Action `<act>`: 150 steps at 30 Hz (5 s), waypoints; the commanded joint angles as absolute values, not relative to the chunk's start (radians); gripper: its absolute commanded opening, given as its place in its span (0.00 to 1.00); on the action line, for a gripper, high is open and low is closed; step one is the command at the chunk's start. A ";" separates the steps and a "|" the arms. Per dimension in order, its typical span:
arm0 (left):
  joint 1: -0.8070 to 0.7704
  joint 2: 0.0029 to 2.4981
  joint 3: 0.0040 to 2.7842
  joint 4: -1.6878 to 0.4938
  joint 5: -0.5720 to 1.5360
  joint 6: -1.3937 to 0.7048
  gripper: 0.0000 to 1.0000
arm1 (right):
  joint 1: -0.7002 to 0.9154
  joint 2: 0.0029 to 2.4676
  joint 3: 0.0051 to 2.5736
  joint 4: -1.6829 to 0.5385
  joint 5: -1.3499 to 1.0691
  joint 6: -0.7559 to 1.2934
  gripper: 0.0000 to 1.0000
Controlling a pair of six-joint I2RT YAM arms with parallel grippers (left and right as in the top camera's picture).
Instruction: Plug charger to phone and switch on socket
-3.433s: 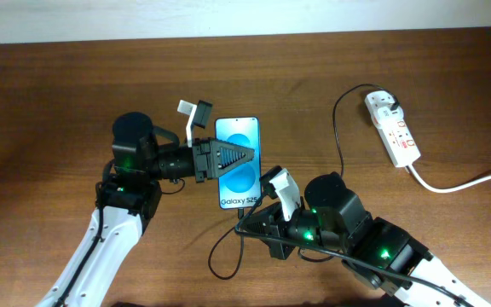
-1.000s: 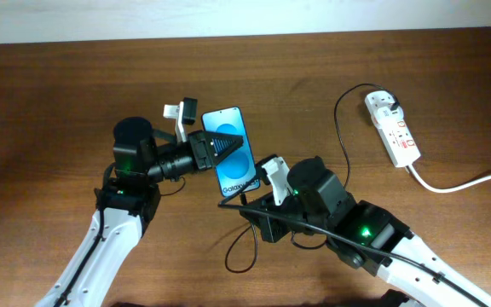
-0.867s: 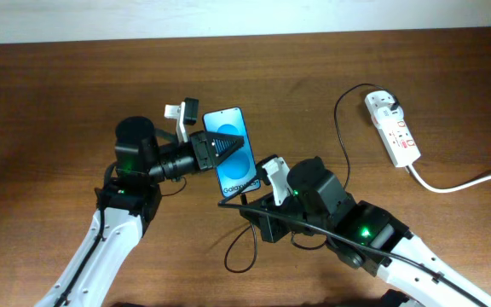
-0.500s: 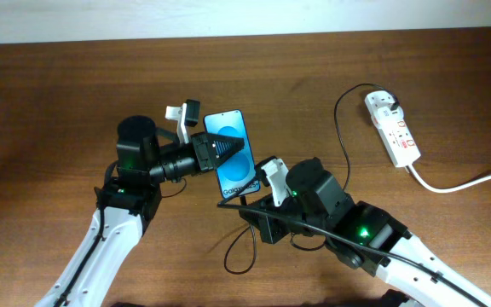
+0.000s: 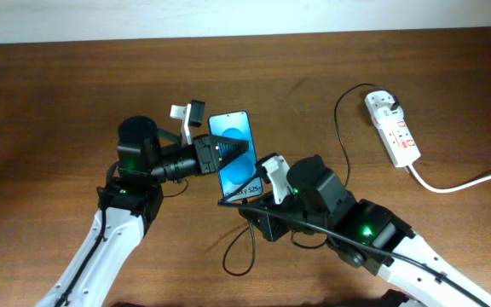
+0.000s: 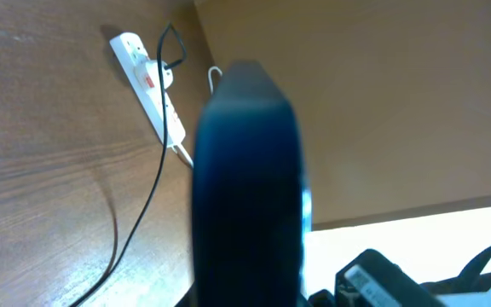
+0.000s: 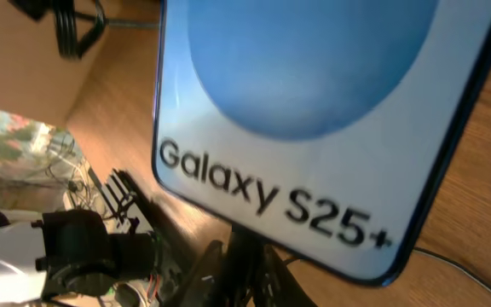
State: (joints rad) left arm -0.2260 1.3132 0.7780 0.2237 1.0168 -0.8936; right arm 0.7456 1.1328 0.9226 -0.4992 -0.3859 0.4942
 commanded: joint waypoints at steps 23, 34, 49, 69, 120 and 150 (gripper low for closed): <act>-0.180 1.298 0.920 0.146 0.913 -0.954 0.00 | 0.739 0.673 1.054 -0.891 -0.400 0.488 0.78; -0.181 1.306 1.184 -0.476 0.831 -0.608 0.00 | 0.739 0.580 1.027 -1.157 -0.324 0.488 0.98; -0.181 1.660 1.184 -0.566 0.789 -0.350 0.00 | 0.739 0.581 1.004 -1.224 -0.309 0.487 0.98; -0.180 1.917 1.184 -0.398 0.842 -0.435 0.05 | 0.739 0.581 1.004 -1.224 -0.309 0.487 0.98; -0.266 2.048 1.160 -0.463 0.348 -0.388 0.46 | 0.739 0.581 1.004 -1.224 -0.309 0.487 0.98; -0.266 2.048 1.160 -0.552 0.215 -0.388 0.48 | 0.739 0.581 1.004 -1.224 -0.309 0.487 0.98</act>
State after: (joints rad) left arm -0.2729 1.9781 1.2102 -0.5217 0.3759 -0.4042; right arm 0.7441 0.5816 1.0111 -1.2263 -0.3180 0.4938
